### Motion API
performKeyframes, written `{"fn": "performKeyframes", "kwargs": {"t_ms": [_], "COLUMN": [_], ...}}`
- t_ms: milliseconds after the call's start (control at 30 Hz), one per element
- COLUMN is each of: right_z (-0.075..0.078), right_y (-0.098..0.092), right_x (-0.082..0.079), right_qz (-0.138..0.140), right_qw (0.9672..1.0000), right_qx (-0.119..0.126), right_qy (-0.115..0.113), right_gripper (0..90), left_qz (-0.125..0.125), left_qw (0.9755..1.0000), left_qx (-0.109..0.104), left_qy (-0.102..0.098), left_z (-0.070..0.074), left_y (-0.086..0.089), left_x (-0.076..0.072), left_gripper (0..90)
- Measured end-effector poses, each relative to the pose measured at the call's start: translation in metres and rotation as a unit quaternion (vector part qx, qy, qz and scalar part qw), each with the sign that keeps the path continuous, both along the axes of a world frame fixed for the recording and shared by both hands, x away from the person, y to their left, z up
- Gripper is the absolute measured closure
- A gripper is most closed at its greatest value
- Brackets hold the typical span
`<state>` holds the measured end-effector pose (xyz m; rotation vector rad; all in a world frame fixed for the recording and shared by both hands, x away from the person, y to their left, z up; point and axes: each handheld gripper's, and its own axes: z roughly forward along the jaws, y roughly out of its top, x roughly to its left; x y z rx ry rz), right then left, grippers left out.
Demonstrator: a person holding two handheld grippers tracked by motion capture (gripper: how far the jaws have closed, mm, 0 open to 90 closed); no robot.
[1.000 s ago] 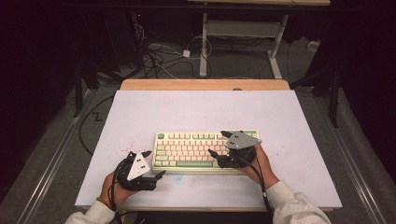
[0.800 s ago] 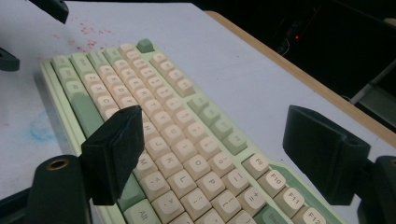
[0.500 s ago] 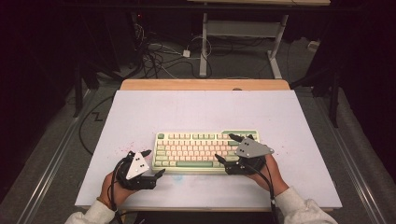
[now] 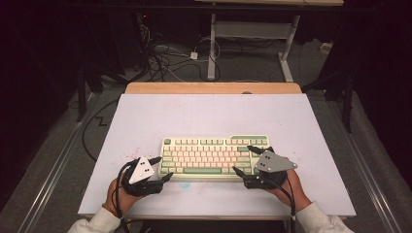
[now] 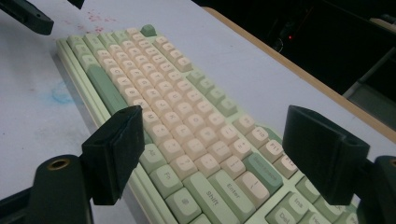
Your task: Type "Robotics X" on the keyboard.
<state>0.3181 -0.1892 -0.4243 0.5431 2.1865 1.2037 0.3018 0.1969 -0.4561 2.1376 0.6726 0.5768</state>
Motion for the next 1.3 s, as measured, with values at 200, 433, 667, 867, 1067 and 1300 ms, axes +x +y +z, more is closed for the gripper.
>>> {"fn": "performKeyframes", "kwargs": {"t_ms": [200,433,667,867,1067,1300], "right_z": [0.0,-0.003,-0.006,-0.006,-0.008,-0.01], "right_y": [-0.007,-0.014,-0.018,-0.018,-0.017,-0.015], "right_x": [-0.004,-0.007,-0.011,-0.013,-0.012,-0.012], "right_qz": [-0.005,-0.009,-0.012,-0.011,-0.011,-0.008], "right_qw": [1.0,0.9999,0.9999,0.9999,0.9998,0.9997], "right_qx": [0.001,-0.003,-0.009,-0.01,-0.016,-0.02], "right_qy": [-0.001,0.003,0.005,0.003,0.005,0.006], "right_gripper": [21.8,22.0,21.9,21.7,21.8,21.8], "left_qz": [-0.007,-0.021,-0.026,-0.037,-0.037,-0.046], "left_qw": [0.9997,0.9988,0.9984,0.9976,0.9966,0.9955], "left_qx": [0.021,0.038,0.041,0.041,0.046,0.048], "left_qy": [0.011,0.023,0.029,0.043,0.057,0.067], "left_z": [0.0,0.002,0.006,0.009,0.011,0.012], "left_y": [-0.007,-0.015,-0.024,-0.033,-0.039,-0.048], "left_x": [0.003,0.008,0.016,0.024,0.032,0.041], "left_gripper": [66.2,88.0,88.1,88.0,88.0,88.0]}}
